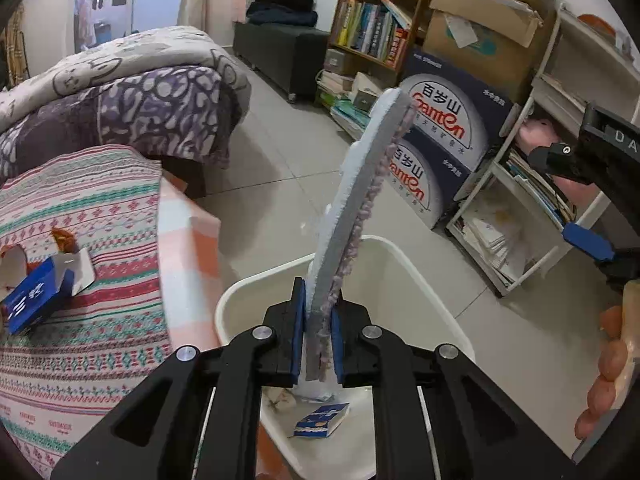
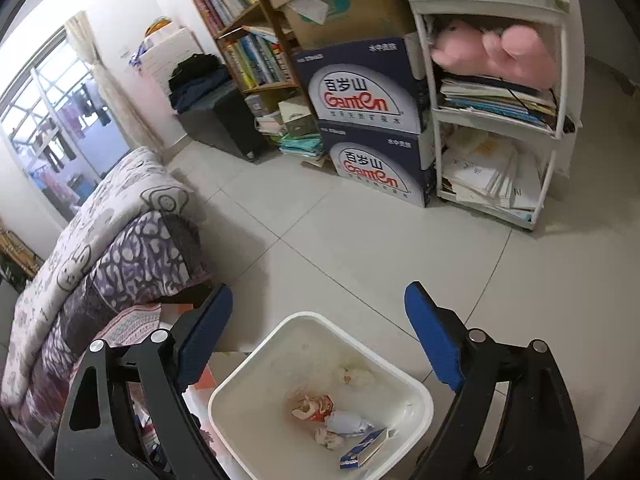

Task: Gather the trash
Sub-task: 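Lower the grey fuzzy strip into the bin and open the left tool, then grasp the blue box on the table with the left tool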

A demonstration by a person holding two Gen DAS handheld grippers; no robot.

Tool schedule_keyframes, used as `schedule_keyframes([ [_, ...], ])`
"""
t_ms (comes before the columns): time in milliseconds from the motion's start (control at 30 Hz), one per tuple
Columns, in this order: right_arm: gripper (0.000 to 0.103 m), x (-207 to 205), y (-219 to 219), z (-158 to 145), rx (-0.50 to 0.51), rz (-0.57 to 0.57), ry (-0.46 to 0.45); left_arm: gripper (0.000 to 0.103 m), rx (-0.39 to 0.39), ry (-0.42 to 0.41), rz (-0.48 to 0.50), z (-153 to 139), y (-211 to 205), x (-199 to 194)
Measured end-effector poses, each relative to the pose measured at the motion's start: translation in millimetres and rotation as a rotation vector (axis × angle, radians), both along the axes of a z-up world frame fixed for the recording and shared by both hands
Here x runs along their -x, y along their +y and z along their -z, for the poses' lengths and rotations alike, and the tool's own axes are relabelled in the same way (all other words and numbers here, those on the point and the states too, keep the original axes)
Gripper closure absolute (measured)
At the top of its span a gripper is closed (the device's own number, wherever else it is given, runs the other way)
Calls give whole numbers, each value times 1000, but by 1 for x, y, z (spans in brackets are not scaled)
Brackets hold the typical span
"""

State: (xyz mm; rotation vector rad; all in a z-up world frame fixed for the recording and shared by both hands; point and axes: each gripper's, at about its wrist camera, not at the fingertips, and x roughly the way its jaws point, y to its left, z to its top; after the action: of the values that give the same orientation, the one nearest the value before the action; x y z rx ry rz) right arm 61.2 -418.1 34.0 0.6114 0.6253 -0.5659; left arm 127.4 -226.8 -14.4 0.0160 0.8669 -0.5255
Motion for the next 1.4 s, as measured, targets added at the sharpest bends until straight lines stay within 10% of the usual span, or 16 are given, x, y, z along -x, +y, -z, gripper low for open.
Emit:
schedule_keyframes([
  [167,13,0,-2,0,2,10,-1,43,15,3,0,1,-5,0],
  [733,8,-26,42,6,26,-95,56,37,-129,-24,-40,1,39,-18],
  [1133,8,-67,115,22,66,-296,153,32,-511,62,-98,40,138,-80],
  [1400,8,-88,157,33,104,-415,216,32,-770,105,76,80,164,-116],
])
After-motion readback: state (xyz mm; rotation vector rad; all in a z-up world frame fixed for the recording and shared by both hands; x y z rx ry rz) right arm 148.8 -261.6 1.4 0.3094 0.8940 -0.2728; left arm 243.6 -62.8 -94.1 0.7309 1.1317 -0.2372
